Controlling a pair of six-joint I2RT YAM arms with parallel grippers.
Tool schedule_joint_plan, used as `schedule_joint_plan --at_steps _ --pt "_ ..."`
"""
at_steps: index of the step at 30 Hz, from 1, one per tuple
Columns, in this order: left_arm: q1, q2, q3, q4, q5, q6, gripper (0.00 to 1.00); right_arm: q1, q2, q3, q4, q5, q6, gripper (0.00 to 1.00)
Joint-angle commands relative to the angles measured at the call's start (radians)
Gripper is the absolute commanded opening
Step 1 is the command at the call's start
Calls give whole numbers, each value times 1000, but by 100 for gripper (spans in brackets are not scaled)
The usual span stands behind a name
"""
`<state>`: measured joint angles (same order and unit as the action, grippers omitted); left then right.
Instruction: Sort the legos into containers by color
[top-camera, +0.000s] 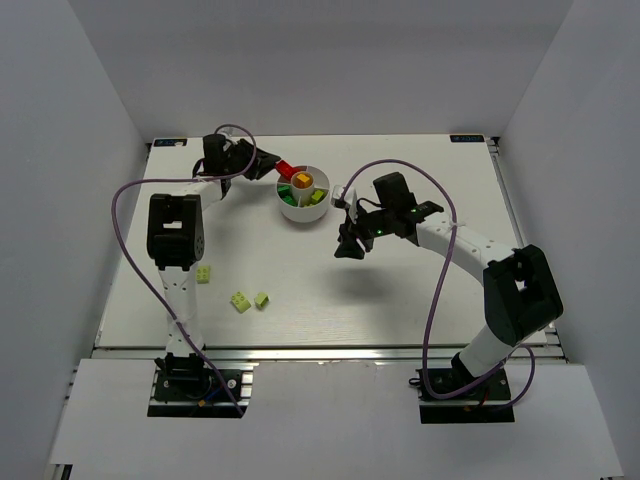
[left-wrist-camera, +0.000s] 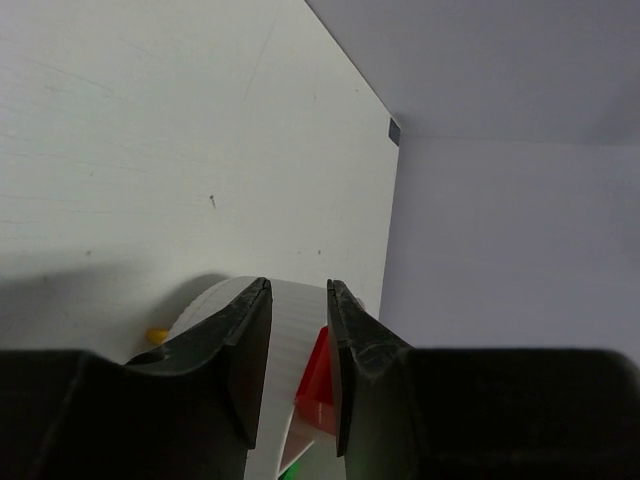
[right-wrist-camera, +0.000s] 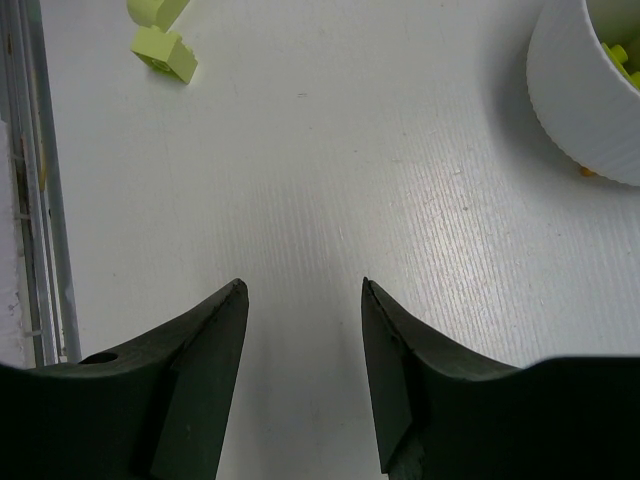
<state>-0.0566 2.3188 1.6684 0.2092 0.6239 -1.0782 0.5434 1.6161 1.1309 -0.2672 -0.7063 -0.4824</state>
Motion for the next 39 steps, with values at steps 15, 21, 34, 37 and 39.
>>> schedule_joint_plan --at_steps 15,21,34,37,39 --pt "-3 10 -48 159 100 -97 40 -3 -13 33 -6 -10 -8 55" --pt "-2 -6 -91 234 112 -137 40 -3 -13 35 -6 -12 -8 55" --pt "-3 -30 -145 338 129 -193 41 -3 -13 32 -4 -10 -8 55" --pt "-3 -36 -153 351 129 -198 41 -3 -13 30 -4 -10 -8 55" --pt "-2 -42 -159 364 125 -206 41 -3 -15 32 -4 -12 -10 55"
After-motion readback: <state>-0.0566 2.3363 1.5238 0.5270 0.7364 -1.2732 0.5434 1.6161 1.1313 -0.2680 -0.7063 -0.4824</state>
